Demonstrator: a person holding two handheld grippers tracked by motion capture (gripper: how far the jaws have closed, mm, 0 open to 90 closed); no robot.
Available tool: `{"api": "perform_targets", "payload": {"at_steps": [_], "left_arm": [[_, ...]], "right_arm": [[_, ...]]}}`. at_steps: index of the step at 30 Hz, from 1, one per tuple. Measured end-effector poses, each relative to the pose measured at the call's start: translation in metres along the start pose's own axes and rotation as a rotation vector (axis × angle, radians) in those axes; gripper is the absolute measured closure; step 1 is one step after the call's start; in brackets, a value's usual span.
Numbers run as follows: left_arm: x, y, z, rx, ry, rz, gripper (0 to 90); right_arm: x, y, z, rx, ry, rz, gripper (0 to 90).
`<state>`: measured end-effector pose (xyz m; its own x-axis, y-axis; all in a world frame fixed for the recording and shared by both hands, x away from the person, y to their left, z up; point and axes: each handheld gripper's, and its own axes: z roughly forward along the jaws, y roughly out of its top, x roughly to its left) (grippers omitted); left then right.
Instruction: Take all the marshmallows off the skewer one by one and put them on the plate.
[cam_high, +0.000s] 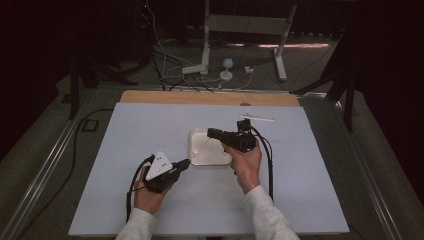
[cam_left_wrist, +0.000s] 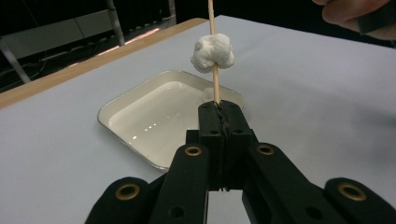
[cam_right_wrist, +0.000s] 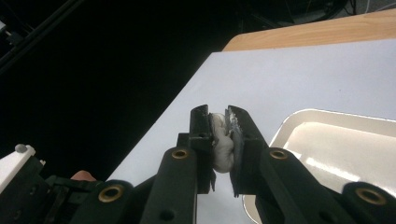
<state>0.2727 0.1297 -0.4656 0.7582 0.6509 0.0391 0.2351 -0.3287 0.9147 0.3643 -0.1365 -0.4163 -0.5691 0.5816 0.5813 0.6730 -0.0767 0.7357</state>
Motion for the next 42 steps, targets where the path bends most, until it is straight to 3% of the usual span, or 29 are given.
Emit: {"api": "perform_targets", "payload": {"at_steps": [16, 25, 26, 27, 28, 29, 30, 32, 36, 42], "left_arm": [[-0.001, 0.0, -0.001, 0.021, 0.001, 0.025, 90.0], [0.0, -0.001, -0.001, 0.028, -0.015, 0.024, 90.0], [-0.001, -0.002, 0.0, 0.059, 0.003, 0.048, 90.0], [0.001, -0.006, -0.002, 0.088, 0.016, 0.055, 90.0], [0.006, -0.012, -0.005, 0.084, 0.016, 0.02, 90.0], [0.013, -0.014, -0.009, 0.068, 0.024, -0.016, 90.0], [0.018, -0.013, -0.01, 0.037, 0.023, -0.047, 90.0], [0.018, -0.009, -0.009, 0.017, 0.021, -0.055, 90.0], [0.012, -0.009, -0.006, 0.028, 0.02, -0.039, 90.0], [0.013, -0.009, -0.006, 0.03, 0.022, -0.047, 90.0]], "right_arm": [[-0.005, 0.002, -0.004, -0.007, -0.042, -0.002, 82.1], [-0.005, 0.001, -0.009, -0.007, -0.085, -0.052, 82.1], [-0.006, 0.001, -0.01, -0.013, -0.094, -0.048, 82.4], [-0.006, 0.002, -0.014, -0.055, -0.161, -0.062, 82.6], [-0.012, 0.008, -0.026, -0.107, -0.193, -0.041, 82.7], [-0.021, 0.015, -0.04, -0.155, -0.192, -0.006, 82.6], [-0.026, 0.021, -0.05, -0.159, -0.194, -0.01, 82.3], [-0.028, 0.028, -0.061, -0.132, -0.174, -0.027, 81.8], [-0.029, 0.024, -0.055, -0.095, -0.122, -0.028, 81.2], [-0.031, 0.015, -0.043, -0.061, -0.097, -0.015, 80.4]]}}
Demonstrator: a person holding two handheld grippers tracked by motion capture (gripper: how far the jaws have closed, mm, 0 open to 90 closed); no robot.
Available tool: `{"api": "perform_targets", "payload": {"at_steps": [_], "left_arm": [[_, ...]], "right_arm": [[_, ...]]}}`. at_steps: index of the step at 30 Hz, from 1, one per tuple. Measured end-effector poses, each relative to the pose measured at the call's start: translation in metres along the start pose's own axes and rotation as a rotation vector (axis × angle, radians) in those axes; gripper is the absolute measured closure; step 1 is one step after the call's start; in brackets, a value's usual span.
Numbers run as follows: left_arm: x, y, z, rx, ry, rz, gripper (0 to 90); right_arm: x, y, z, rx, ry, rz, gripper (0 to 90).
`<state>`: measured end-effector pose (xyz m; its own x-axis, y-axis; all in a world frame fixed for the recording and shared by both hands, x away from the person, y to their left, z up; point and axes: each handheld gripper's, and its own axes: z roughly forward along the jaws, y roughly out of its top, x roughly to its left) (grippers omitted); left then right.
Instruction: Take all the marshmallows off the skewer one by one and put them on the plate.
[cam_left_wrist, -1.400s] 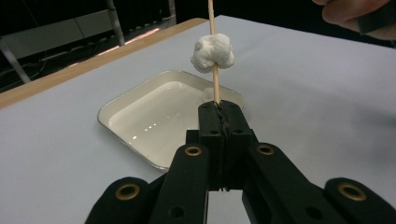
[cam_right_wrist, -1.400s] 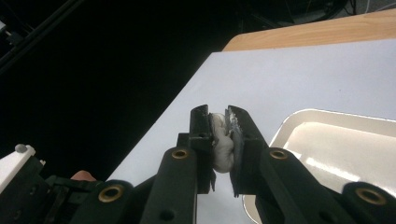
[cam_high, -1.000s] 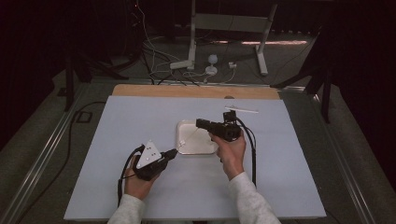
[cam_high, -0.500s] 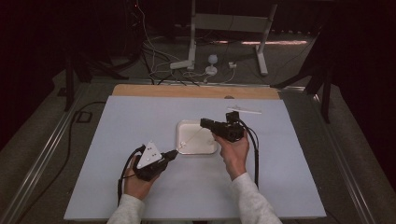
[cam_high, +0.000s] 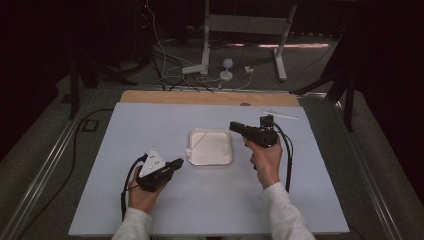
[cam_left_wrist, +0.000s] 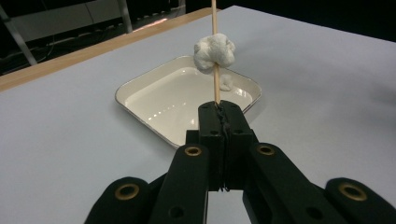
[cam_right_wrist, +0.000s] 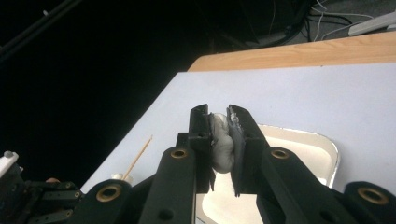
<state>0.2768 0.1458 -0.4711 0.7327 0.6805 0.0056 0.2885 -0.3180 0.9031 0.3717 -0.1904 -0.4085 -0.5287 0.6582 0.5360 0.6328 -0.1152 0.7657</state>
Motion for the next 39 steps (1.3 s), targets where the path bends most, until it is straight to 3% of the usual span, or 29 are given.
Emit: {"api": "perform_targets", "payload": {"at_steps": [14, 26, 39], "left_arm": [[-0.011, 0.002, 0.01, 0.027, -0.023, 0.034, 90.0], [-0.012, 0.002, 0.012, 0.038, -0.029, 0.041, 90.0], [-0.014, 0.002, 0.015, 0.042, -0.039, 0.043, 89.9]], "right_arm": [[0.002, -0.005, 0.013, 0.035, 0.033, 0.001, 78.0], [0.007, -0.012, 0.031, 0.089, 0.066, -0.007, 75.2], [0.007, -0.014, 0.038, 0.104, 0.076, 0.001, 69.9]]}}
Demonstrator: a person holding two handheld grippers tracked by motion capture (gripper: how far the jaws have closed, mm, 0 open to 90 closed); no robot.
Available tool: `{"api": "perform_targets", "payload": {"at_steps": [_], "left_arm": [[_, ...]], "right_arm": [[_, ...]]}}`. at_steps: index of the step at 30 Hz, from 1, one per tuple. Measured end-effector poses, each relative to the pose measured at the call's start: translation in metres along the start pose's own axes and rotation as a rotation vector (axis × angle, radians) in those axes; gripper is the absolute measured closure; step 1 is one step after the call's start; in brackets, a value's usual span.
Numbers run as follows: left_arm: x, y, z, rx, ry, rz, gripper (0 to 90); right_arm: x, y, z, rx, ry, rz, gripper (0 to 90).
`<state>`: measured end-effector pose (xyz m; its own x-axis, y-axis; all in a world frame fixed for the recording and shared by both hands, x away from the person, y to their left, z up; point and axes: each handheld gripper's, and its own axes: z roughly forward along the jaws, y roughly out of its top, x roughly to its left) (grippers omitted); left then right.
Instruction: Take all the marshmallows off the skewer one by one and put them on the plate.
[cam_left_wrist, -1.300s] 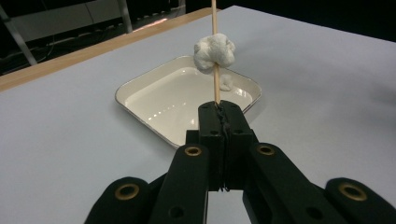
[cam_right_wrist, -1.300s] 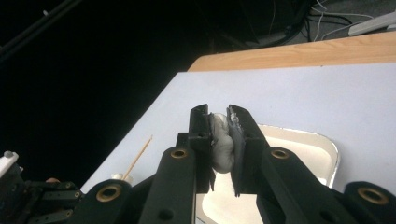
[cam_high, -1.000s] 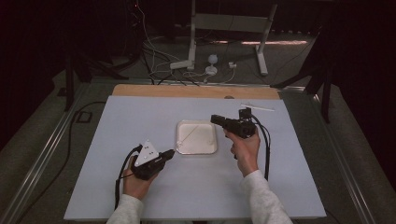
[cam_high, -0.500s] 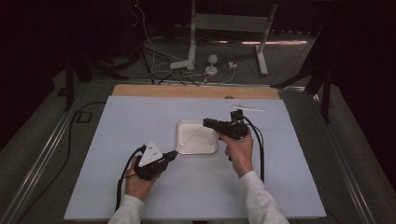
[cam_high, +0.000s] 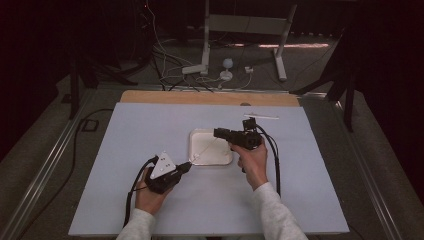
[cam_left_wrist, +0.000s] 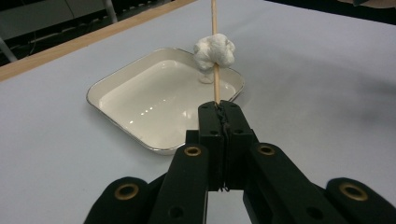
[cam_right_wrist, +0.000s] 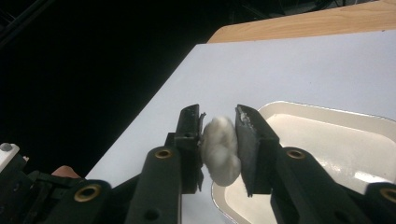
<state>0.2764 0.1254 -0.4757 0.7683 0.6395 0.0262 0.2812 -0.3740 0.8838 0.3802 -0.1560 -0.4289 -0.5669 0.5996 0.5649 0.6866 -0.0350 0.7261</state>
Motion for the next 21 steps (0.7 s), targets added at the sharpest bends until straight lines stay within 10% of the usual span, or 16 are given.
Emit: {"api": "perform_targets", "payload": {"at_steps": [21], "left_arm": [[0.007, -0.005, 0.004, 0.042, 0.049, -0.028, 89.8]], "right_arm": [[-0.005, -0.003, 0.013, 0.025, -0.089, -0.013, 51.3]]}}
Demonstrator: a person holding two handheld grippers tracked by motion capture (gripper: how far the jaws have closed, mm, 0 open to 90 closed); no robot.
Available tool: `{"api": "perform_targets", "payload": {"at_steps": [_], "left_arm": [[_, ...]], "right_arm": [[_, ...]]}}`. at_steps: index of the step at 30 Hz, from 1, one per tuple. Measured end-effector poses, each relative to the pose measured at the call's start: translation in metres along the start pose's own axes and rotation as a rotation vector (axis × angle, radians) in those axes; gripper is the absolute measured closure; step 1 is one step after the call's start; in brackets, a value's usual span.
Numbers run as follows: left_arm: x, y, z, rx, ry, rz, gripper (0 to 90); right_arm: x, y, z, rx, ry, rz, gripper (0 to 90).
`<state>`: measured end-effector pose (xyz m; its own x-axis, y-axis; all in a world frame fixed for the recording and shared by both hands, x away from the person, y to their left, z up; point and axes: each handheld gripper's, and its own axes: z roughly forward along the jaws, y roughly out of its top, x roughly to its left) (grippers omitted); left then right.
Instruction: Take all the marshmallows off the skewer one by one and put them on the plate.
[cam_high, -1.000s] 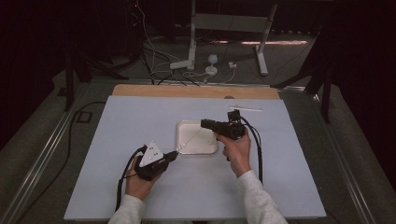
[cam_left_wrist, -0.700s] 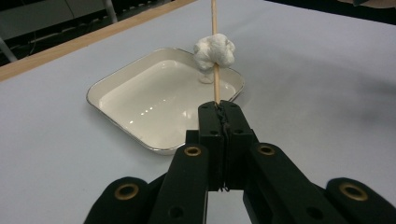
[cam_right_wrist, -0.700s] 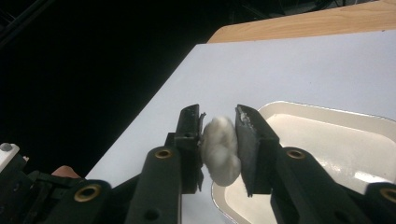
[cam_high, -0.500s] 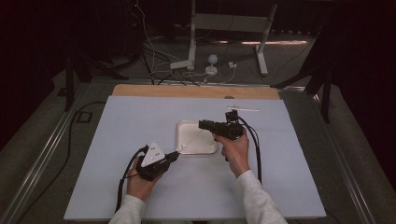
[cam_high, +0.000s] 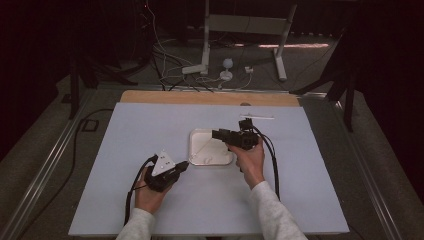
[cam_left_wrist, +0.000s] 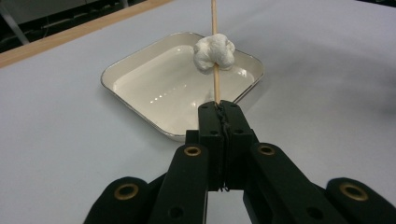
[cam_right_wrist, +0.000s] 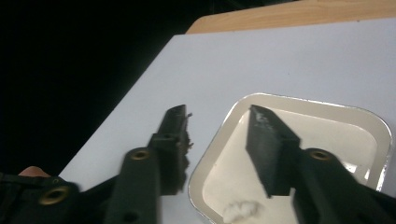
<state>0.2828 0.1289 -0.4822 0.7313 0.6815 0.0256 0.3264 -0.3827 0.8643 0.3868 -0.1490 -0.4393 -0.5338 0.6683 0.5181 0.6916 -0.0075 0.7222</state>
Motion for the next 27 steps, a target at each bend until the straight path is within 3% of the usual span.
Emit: {"api": "perform_targets", "payload": {"at_steps": [14, 27], "left_arm": [[0.0, 0.001, -0.001, -0.017, 0.014, -0.017, 89.8], [-0.002, 0.004, 0.0, -0.027, 0.029, -0.028, 89.8]], "right_arm": [[0.014, -0.005, -0.007, 0.026, 0.044, -0.036, 38.5], [0.029, -0.015, 0.003, 0.07, 0.087, -0.054, 34.2]]}}
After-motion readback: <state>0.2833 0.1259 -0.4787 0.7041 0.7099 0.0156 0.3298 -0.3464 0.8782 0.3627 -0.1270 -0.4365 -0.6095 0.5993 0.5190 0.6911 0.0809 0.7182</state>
